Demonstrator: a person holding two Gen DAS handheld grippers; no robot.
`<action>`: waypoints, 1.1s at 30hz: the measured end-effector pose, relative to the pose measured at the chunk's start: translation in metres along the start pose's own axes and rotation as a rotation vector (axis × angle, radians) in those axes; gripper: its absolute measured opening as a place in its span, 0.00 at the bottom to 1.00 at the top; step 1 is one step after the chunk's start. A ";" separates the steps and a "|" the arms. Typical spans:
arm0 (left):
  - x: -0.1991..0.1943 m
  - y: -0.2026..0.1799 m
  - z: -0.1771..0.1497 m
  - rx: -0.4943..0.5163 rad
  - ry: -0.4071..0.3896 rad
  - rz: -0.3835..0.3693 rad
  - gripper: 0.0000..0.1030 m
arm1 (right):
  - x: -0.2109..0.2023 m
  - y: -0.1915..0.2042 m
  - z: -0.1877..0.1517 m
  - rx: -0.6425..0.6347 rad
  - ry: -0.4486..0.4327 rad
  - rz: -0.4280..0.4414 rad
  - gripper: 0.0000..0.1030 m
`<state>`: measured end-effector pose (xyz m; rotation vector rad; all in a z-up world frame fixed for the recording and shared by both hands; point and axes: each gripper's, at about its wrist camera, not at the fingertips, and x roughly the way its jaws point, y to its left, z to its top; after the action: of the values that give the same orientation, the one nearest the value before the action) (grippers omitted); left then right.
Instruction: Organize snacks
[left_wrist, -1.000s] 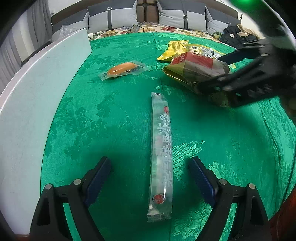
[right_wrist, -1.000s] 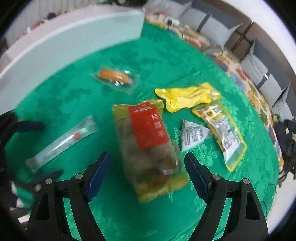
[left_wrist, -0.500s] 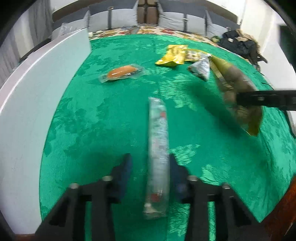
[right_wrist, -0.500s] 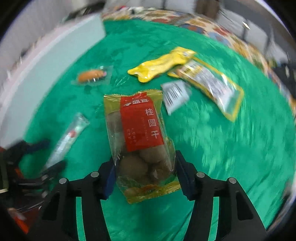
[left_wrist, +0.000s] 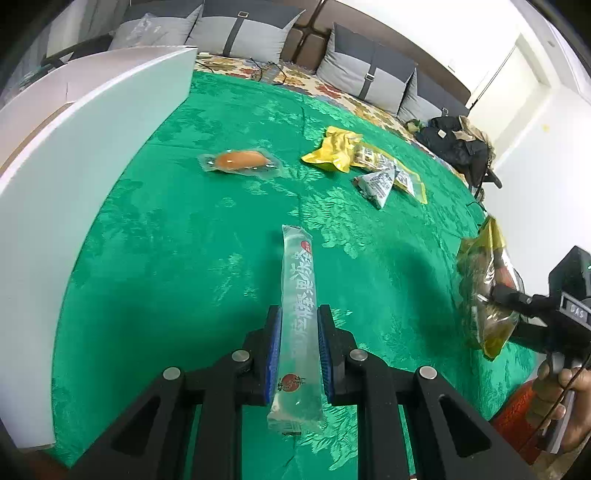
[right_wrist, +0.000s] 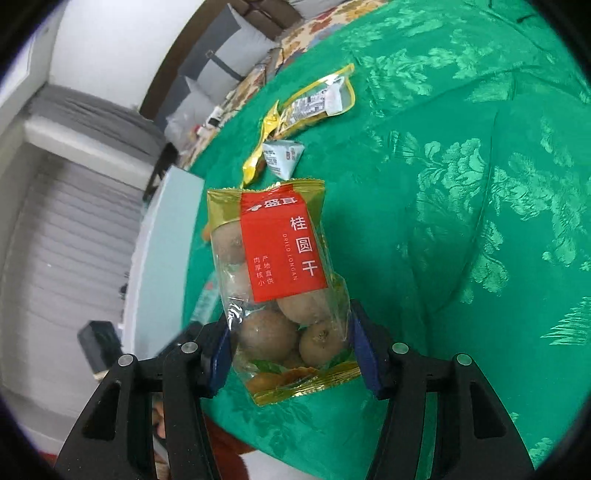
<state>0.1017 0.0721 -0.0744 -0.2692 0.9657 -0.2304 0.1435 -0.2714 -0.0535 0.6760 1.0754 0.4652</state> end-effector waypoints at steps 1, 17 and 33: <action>0.003 0.002 -0.001 0.006 0.027 0.007 0.18 | -0.002 0.002 0.000 -0.011 -0.003 0.002 0.58; 0.046 -0.043 -0.007 0.287 0.059 0.176 0.17 | 0.002 0.038 -0.027 -0.123 -0.011 0.013 0.58; -0.120 0.035 0.052 -0.076 -0.220 -0.090 0.17 | 0.015 0.096 -0.013 -0.146 -0.022 0.095 0.58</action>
<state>0.0821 0.1487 0.0351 -0.3998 0.7463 -0.2412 0.1355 -0.1901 0.0004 0.6034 0.9814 0.6114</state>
